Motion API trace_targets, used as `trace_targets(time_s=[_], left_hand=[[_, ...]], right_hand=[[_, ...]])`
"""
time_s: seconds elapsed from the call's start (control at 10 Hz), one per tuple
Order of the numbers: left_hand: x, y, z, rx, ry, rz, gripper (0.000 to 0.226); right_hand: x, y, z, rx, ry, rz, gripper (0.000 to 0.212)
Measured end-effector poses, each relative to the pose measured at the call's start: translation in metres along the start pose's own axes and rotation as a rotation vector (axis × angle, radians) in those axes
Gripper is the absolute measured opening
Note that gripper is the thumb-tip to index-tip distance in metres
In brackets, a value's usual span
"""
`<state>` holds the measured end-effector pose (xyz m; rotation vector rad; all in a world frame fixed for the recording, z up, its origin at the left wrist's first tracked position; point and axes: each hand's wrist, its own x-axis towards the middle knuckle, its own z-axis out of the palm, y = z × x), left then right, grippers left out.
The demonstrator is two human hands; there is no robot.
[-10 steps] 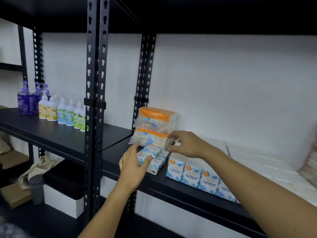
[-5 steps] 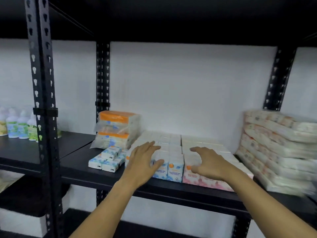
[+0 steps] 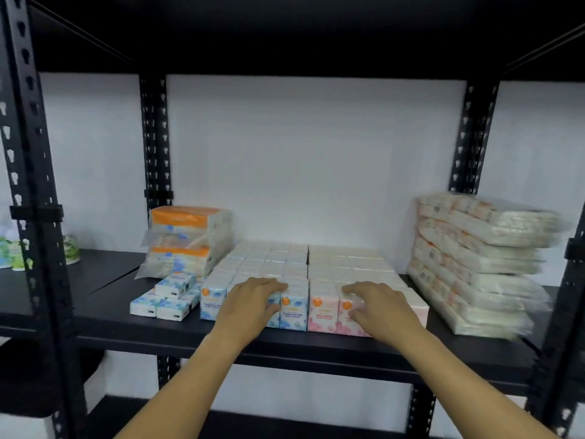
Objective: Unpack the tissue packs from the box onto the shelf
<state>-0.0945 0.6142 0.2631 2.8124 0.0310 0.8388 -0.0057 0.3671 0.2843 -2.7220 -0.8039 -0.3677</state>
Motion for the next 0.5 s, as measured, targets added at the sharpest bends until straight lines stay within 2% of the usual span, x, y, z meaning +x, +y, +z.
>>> trace_targets(time_s=[0.3,0.5], left_hand=[[0.004,-0.001,0.006,-0.007,0.022,-0.037,0.038],[-0.014,0.011,0.004,0.046,0.065,-0.034,0.05]], right_hand=[[0.0,-0.001,0.003,-0.008,0.021,-0.009,0.048],[-0.02,-0.005,0.011,0.075,0.098,0.02,0.057]])
